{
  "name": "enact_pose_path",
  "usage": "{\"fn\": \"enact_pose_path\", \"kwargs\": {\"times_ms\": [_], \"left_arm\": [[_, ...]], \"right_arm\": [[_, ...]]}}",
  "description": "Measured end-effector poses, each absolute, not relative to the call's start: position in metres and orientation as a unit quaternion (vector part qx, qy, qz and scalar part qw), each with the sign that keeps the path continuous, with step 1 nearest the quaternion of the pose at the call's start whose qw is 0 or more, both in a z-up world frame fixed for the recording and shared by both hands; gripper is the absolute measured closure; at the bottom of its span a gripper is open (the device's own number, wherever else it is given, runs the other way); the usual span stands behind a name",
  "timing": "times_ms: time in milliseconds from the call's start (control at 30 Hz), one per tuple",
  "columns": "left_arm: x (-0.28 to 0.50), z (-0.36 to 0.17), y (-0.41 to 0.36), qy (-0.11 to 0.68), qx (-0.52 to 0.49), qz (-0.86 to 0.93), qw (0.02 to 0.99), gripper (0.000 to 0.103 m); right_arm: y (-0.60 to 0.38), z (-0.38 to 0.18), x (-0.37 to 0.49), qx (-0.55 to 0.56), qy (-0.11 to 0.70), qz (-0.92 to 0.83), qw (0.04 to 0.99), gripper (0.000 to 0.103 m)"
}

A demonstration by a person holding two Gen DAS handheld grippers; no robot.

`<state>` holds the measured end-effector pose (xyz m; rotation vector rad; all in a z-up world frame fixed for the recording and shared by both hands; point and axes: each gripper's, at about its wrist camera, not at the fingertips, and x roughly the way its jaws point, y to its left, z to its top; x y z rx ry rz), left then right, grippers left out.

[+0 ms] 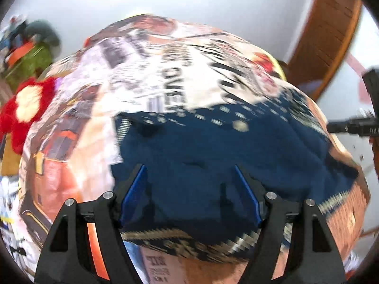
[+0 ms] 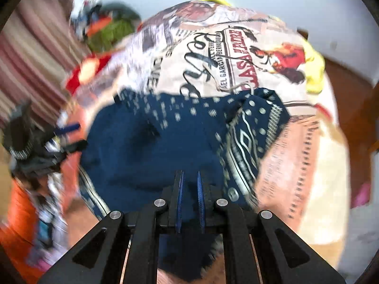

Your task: Fold large clothes

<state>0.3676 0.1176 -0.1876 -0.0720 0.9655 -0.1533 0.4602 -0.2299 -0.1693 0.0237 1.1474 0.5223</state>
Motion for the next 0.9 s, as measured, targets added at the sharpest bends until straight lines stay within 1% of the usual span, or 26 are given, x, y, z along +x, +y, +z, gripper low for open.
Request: {"fn": "enact_pose_path", "kwargs": {"times_ms": [133, 233, 333, 467, 567, 733, 800, 900], "left_arm": [[0.391, -0.207, 0.161, 0.489, -0.106, -0.039, 0.865, 0.029], [0.406, -0.23, 0.186, 0.511, -0.133, -0.011, 0.849, 0.029], [0.416, -0.253, 0.2, 0.525, -0.145, 0.004, 0.838, 0.029], [0.426, -0.273, 0.196, 0.537, -0.166, -0.027, 0.827, 0.029], [0.434, -0.28, 0.184, 0.541, -0.155, -0.042, 0.825, 0.029], [0.454, -0.287, 0.164, 0.544, -0.114, -0.032, 0.831, 0.029], [0.46, -0.294, 0.159, 0.551, -0.109, -0.022, 0.827, 0.027], [0.46, -0.299, 0.156, 0.546, -0.107, -0.009, 0.831, 0.027]], "right_arm": [[-0.223, -0.185, 0.487, 0.055, 0.536, 0.241, 0.807, 0.096], [-0.212, -0.199, 0.502, 0.054, 0.54, 0.252, 0.801, 0.096], [-0.193, -0.204, 0.502, 0.01, 0.54, 0.262, 0.8, 0.096], [-0.159, -0.231, 0.497, -0.122, 0.545, 0.261, 0.787, 0.096], [-0.153, -0.236, 0.492, -0.162, 0.529, 0.265, 0.79, 0.096], [-0.165, -0.232, 0.505, -0.118, 0.546, 0.264, 0.786, 0.096], [-0.167, -0.236, 0.509, -0.117, 0.549, 0.263, 0.785, 0.096], [-0.162, -0.244, 0.511, -0.137, 0.54, 0.264, 0.787, 0.096]]}}
